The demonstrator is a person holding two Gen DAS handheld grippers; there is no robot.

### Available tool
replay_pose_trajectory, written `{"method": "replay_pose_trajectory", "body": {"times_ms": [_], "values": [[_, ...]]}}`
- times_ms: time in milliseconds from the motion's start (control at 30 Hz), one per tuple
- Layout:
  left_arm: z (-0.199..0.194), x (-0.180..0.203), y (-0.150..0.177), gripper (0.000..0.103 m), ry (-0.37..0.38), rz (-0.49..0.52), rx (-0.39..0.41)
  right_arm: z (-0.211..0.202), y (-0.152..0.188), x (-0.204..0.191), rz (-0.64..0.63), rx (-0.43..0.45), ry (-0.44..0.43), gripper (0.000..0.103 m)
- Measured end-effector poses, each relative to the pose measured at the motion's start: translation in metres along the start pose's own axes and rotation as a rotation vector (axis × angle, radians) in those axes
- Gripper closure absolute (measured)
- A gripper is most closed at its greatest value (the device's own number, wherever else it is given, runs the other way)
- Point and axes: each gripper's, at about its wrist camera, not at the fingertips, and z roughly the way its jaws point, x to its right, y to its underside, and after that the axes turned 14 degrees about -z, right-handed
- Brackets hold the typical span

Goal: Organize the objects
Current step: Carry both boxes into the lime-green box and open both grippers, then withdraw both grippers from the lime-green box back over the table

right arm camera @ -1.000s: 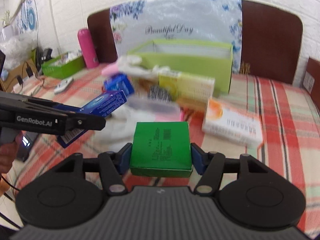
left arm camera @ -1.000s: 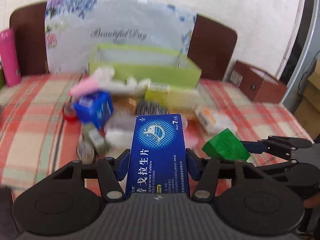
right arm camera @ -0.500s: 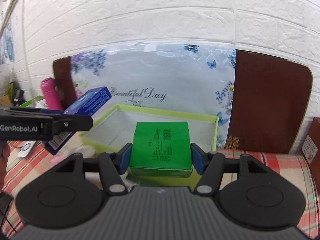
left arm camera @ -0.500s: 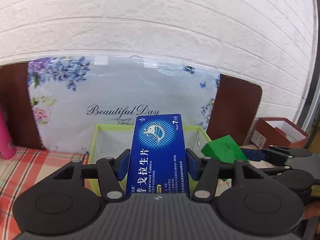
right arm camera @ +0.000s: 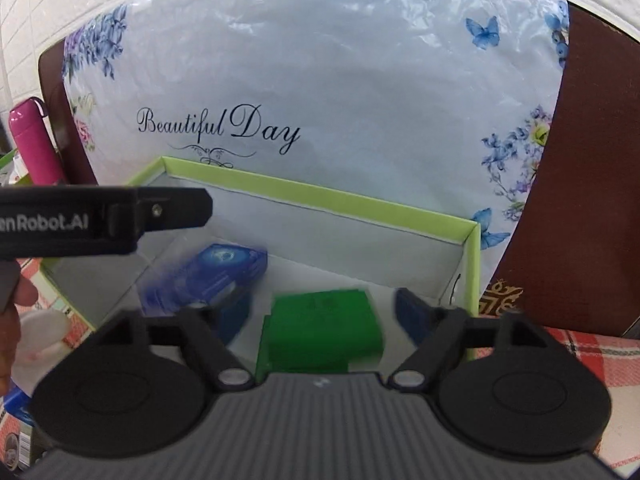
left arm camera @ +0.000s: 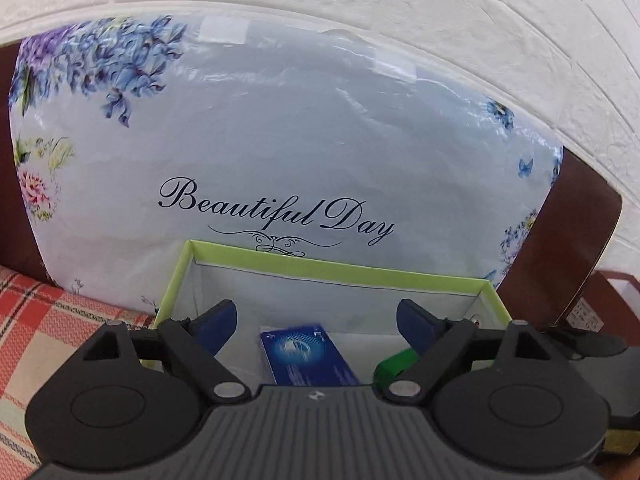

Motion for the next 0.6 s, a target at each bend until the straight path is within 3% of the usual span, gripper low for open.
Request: {"method": "replay_pose_trajectory", "body": {"times_ms": [200,400,600], "values": [[-0.028,-0.001,0.001,0.012,0.013,0.000,0.028,-0.050,0.011,-0.003,-0.058,0.132,0.059,0.000],[-0.081,0.011,0.015,0.012,-0.033,0.022,0.046,-0.116,0.034,-0.008,-0.026,0.207,0.079,0.000],[-0.131,0.018,0.054,0.012,-0.064,0.046,0.038,-0.167,0.072,-0.025,0.015,0.230,0.071,0.000]]}}
